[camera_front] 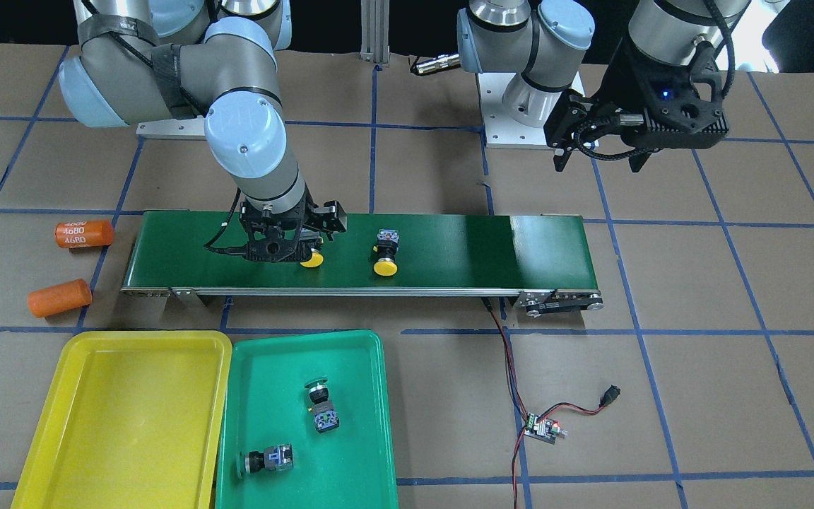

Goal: Sort buttons by color to trays
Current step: 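Grasp a yellow-capped button on the belt with the right gripper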

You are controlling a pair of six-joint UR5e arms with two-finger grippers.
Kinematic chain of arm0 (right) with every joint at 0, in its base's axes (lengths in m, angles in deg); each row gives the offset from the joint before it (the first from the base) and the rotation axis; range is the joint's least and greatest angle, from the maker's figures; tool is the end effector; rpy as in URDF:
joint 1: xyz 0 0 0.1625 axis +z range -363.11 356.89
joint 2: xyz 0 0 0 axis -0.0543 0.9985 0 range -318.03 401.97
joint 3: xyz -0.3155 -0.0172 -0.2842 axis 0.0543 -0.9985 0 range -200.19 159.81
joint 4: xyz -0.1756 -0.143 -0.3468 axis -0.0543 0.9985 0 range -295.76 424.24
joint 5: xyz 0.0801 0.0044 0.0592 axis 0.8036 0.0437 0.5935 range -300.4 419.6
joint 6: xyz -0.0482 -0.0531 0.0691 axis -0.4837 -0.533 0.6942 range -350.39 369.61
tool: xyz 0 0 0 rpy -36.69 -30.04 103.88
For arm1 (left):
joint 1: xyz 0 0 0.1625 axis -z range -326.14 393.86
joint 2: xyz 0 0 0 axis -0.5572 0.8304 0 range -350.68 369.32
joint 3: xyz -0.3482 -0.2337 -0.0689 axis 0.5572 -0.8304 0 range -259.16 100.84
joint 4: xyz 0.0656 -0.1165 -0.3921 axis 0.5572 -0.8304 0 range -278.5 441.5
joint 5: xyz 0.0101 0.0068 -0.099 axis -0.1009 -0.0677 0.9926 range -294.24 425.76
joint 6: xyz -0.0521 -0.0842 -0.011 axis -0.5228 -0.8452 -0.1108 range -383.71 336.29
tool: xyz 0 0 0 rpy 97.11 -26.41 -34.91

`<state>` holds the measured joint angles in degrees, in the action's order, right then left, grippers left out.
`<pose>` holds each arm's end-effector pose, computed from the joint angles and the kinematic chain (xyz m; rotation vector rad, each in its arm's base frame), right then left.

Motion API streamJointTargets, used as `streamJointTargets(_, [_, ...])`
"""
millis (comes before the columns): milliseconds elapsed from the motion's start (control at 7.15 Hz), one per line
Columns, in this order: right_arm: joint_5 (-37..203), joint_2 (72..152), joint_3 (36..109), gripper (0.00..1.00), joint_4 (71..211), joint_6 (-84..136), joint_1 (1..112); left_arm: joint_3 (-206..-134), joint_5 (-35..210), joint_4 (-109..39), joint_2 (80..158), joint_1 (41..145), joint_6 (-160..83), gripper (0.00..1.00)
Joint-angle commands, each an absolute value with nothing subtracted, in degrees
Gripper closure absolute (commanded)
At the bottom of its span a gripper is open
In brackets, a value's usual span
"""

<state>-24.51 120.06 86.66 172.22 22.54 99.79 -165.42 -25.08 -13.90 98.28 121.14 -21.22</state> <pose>0.2539 -0.4659 0.2736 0.0156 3.0675 0.3176 -0.1088 -0.4874 0.5194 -0.0062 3.1274 0.0178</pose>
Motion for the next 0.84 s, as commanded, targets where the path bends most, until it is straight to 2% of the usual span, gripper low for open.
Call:
streamJointTargets(0, [-24.51, 120.02, 89.31, 0.04, 173.13, 22.7, 99.11, -165.46, -25.12, -13.86, 98.27, 121.14, -21.25, 0.0])
streamJointTargets(140, [-24.51, 119.76, 89.49, 0.08, 173.92, 22.79, 99.1, -165.46, -25.2, -13.86, 98.18, 121.14, -21.42, 0.0])
streamJointTargets(280, [-24.42, 118.62, 89.84, 0.29, 174.28, 22.79, 99.1, -165.55, -25.2, -13.86, 98.09, 121.14, -21.34, 0.0])
streamJointTargets(419, [-24.51, 117.57, 89.85, 0.78, 175.67, 22.79, 99.1, -165.55, -25.12, -13.86, 98.09, 121.14, -21.6, 0.0])
streamJointTargets(559, [-25.2, 117.82, 89.5, 1.0, 177.69, 22.79, 98.93, -165.55, -25.12, -13.86, 98.09, 121.14, -21.6, 0.0])
streamJointTargets(699, [-25.47, 117.99, 89.32, 1.0, 177.8, 22.79, 98.84, -165.55, -25.12, -13.86, 98.09, 121.14, -21.6, 0.0])
